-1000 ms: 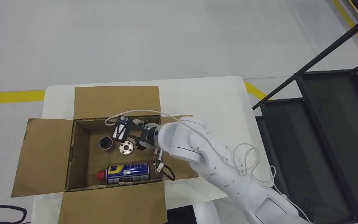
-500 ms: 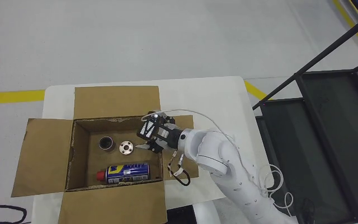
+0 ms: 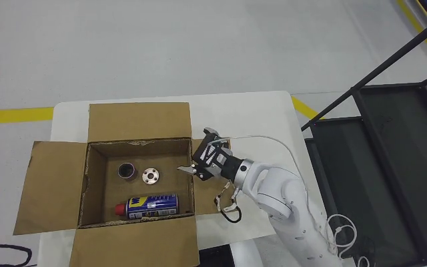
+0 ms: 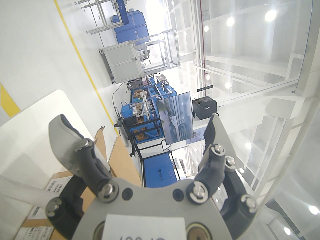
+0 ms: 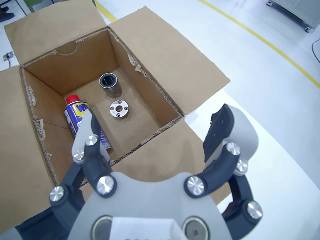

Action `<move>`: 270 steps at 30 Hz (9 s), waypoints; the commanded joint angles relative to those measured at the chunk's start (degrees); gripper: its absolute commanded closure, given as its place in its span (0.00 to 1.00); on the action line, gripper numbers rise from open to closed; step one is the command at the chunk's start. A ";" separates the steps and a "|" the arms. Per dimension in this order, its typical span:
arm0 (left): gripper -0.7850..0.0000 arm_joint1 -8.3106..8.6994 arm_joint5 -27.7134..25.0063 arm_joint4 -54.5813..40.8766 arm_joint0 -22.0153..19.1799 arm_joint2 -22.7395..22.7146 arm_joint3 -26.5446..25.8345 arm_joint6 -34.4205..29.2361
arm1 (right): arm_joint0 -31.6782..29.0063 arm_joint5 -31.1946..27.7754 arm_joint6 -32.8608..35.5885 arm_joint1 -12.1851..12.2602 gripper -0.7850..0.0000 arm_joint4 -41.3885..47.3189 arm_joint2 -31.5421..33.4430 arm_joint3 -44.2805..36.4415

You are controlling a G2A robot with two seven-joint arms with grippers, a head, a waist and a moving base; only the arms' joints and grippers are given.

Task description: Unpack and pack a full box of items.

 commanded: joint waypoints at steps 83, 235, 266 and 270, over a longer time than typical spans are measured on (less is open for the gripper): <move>0.00 0.00 0.00 0.00 0.00 0.00 0.00 0.00 | -14.19 -0.70 -20.23 2.53 0.00 30.03 13.91 6.67; 0.00 -2.21 -7.84 -4.52 1.02 -4.73 16.28 -26.89 | -11.18 5.39 -10.25 8.37 0.00 59.49 3.73 6.36; 0.00 -8.99 -8.37 1.12 3.50 3.74 -3.86 -34.86 | -11.18 5.39 -10.25 8.37 0.00 59.49 3.73 6.36; 0.00 -9.84 -7.92 5.88 3.50 8.66 -3.86 -33.96 | -11.18 5.39 -10.25 8.37 0.00 59.49 3.73 6.36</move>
